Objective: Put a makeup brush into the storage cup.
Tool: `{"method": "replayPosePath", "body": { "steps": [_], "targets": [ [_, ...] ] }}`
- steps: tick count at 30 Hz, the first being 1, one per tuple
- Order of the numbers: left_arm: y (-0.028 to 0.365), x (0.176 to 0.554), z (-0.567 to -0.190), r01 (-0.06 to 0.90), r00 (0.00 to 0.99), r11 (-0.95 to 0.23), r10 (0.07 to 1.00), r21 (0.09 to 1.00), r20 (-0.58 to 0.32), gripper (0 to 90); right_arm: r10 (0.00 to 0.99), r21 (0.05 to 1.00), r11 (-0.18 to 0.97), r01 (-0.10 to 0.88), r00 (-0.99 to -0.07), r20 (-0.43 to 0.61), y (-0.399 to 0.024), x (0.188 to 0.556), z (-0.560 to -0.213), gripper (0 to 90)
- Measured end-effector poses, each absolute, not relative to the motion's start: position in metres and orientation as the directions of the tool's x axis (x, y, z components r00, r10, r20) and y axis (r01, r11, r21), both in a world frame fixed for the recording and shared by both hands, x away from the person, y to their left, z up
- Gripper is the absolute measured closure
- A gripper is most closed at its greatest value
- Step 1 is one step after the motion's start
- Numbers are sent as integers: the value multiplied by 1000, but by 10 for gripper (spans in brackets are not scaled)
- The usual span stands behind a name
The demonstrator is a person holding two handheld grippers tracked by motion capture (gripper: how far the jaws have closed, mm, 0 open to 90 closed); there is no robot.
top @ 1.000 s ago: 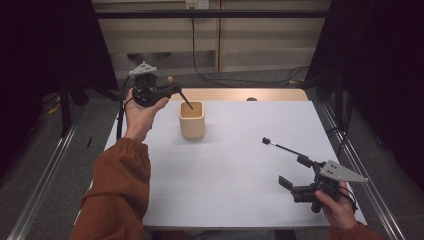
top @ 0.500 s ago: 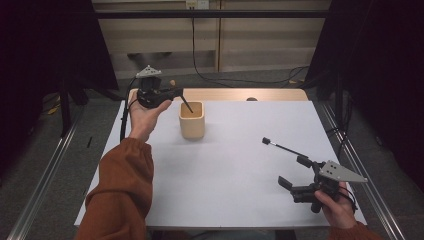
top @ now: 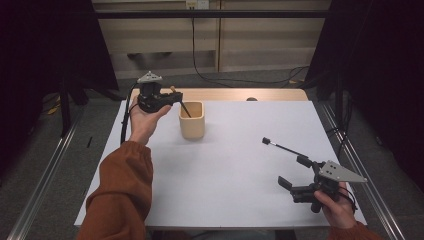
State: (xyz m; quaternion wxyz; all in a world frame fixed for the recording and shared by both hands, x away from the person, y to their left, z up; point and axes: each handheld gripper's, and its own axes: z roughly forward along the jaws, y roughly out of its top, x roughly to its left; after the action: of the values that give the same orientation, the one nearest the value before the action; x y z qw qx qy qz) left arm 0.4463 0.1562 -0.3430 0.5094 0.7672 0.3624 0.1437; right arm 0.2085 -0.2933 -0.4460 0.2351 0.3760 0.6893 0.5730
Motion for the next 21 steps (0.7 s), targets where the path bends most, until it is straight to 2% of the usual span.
{"method": "replayPosePath", "body": {
  "steps": [21],
  "targets": [
    [147, 449, -374, 439, 694, -220, 699, 871, -173, 840, 785, 967, 70, 247, -612, 99, -292, 209, -447, 0]
  ]
}}
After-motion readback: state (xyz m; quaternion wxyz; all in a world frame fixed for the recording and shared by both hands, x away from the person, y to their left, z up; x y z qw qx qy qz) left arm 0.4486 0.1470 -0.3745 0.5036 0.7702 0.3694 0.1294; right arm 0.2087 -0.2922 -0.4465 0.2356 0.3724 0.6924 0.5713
